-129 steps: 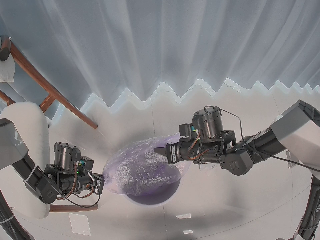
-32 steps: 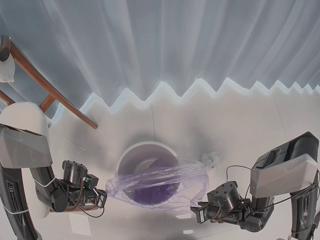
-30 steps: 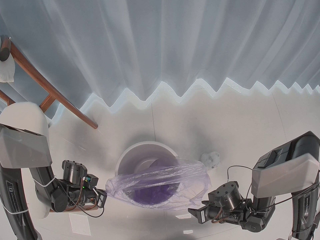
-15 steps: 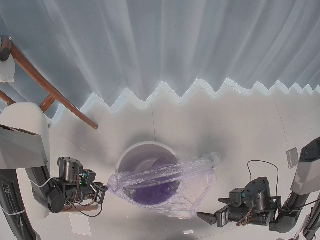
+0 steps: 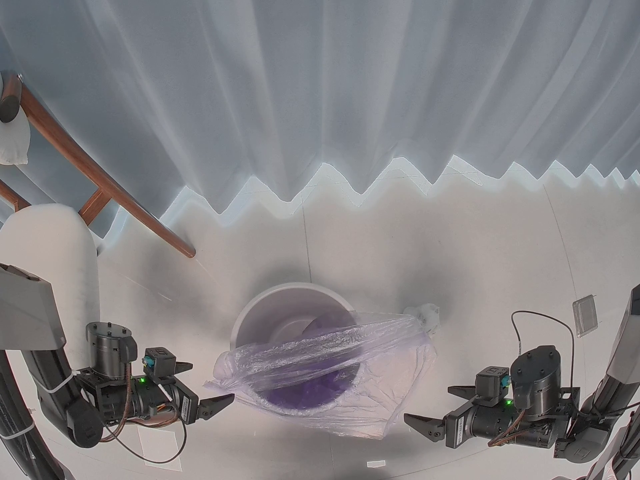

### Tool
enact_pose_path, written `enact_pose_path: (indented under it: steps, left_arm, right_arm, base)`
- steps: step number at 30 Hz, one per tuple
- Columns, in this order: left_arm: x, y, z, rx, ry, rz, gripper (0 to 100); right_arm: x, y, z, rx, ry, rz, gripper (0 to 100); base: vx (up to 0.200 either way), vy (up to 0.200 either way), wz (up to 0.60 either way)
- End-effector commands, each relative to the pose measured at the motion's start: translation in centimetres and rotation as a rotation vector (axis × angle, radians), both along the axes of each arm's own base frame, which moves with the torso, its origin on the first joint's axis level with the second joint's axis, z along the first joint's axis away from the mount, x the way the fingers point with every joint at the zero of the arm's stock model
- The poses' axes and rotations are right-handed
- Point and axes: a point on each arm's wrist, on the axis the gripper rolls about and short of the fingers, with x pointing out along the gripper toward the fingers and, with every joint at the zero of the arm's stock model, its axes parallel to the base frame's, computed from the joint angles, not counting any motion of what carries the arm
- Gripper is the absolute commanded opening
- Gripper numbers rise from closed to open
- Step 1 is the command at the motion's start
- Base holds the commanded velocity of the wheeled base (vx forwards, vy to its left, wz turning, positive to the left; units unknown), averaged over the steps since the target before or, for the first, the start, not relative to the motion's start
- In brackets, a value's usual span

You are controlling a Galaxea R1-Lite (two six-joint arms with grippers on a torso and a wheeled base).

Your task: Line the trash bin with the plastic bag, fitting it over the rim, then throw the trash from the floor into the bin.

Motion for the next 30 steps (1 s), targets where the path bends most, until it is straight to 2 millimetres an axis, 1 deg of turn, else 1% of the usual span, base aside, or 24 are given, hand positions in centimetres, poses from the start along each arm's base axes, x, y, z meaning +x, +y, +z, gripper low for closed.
enact_pose_path:
  steps: [1, 4, 5, 6, 9, 10, 11, 12, 14, 15, 16, 17, 21, 25, 30]
  left_arm:
    - [-1.5, 0.1, 1.2, -0.030, -0.093, -0.064, 100]
    - [-0.9, -0.5, 1.1, -0.027, -0.127, -0.096, 100]
    - [-0.8, -0.9, 1.2, -0.032, -0.139, -0.119, 100]
    - [-0.8, -0.9, 1.2, -0.032, -0.139, -0.119, 100]
    - [-0.8, -2.7, 1.4, -0.049, -0.172, -0.249, 100]
    - [-1.0, -3.2, 1.4, -0.042, -0.187, -0.290, 100]
    - [-1.0, -3.2, 1.4, -0.041, -0.188, -0.296, 100]
    - [-1.2, -4.0, 1.4, -0.038, -0.202, -0.367, 100]
    - [-1.3, -4.6, 1.4, -0.045, -0.211, -0.405, 100]
    - [-1.1, -5.3, 1.4, -0.054, -0.223, -0.438, 100]
    - [-1.1, -5.3, 1.4, -0.054, -0.223, -0.438, 100]
    - [-0.7, -5.8, 1.5, -0.057, -0.241, -0.450, 100]
    - [0.9, -6.6, 1.5, -0.038, -0.303, -0.470, 100]
    - [1.9, -7.3, 1.0, 0.014, -0.359, -0.508, 100]
    - [2.7, -9.4, 0.6, 0.054, -0.413, -0.509, 100]
  right_arm:
    - [0.2, -0.1, 0.3, 0.008, -0.014, -0.011, 100]
    - [0.8, -0.4, 0.4, 0.011, -0.025, -0.036, 100]
    - [1.1, -0.4, 0.5, 0.014, -0.034, -0.050, 100]
    - [1.1, -0.4, 0.5, 0.014, -0.034, -0.050, 100]
    - [2.7, -1.0, 0.5, -0.001, -0.065, -0.143, 100]
    - [2.9, -1.1, 0.5, -0.001, -0.067, -0.154, 100]
    - [2.9, -1.1, 0.5, -0.001, -0.067, -0.156, 100]
    - [3.0, -1.3, 0.4, -0.003, -0.064, -0.165, 100]
    - [3.0, -1.3, 0.4, -0.002, -0.062, -0.167, 100]
    - [2.9, -1.3, 0.4, -0.002, -0.059, -0.167, 100]
    - [2.9, -1.3, 0.4, -0.002, -0.059, -0.167, 100]
    - [2.9, -1.3, 0.4, -0.001, -0.058, -0.168, 100]
    - [3.2, -1.2, 0.4, 0.003, -0.065, -0.168, 100]
    - [3.4, -1.1, 0.5, 0.001, -0.071, -0.173, 100]
    - [3.3, -1.1, 0.5, -0.003, -0.072, -0.180, 100]
  base:
    - [0.000, 0.000, 0.00]
    - [0.000, 0.000, 0.00]
    - [0.000, 0.000, 0.00]
    - [0.000, 0.000, 0.00]
    - [0.000, 0.000, 0.00]
    - [0.000, 0.000, 0.00]
    - [0.000, 0.000, 0.00]
    - [0.000, 0.000, 0.00]
    - [0.000, 0.000, 0.00]
    - [0.000, 0.000, 0.00]
    - [0.000, 0.000, 0.00]
    - [0.000, 0.000, 0.00]
    - [0.000, 0.000, 0.00]
    - [0.000, 0.000, 0.00]
    - [0.000, 0.000, 0.00]
